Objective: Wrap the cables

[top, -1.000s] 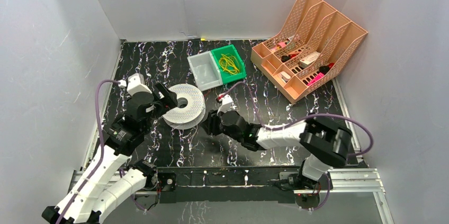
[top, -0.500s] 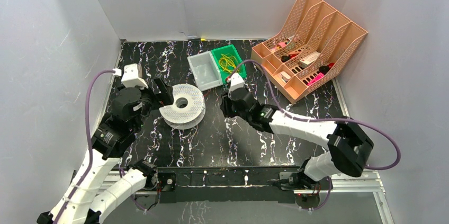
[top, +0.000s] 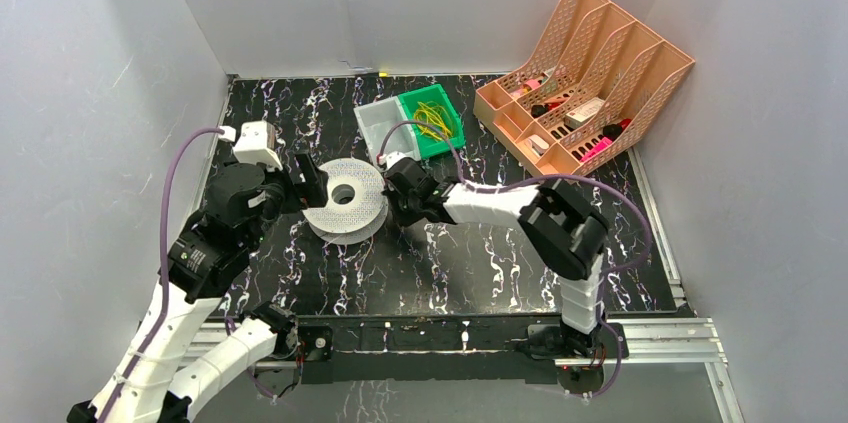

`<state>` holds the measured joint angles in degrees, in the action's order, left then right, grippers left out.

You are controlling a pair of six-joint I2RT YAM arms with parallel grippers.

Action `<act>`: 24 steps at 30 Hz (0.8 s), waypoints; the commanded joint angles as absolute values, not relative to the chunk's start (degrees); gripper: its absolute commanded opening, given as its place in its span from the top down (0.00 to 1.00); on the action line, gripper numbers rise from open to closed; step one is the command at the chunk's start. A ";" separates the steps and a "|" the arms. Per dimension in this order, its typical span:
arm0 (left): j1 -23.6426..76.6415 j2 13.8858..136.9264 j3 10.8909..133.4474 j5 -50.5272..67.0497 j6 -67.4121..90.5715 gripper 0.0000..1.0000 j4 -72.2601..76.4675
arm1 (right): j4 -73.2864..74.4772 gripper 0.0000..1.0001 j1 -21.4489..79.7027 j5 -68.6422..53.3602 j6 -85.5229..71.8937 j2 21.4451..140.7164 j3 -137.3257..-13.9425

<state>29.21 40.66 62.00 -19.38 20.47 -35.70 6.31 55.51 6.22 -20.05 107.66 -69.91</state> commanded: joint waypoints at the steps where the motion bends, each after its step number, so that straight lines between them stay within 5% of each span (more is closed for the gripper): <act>1: 29.22 39.46 64.14 -18.43 18.90 0.02 -39.28 | 5.94 1.00 55.45 0.89 -22.05 112.19 -76.47; 24: 29.25 38.36 62.88 -19.60 17.26 0.02 -40.08 | -2.37 1.00 58.79 -8.70 -35.29 129.42 -97.54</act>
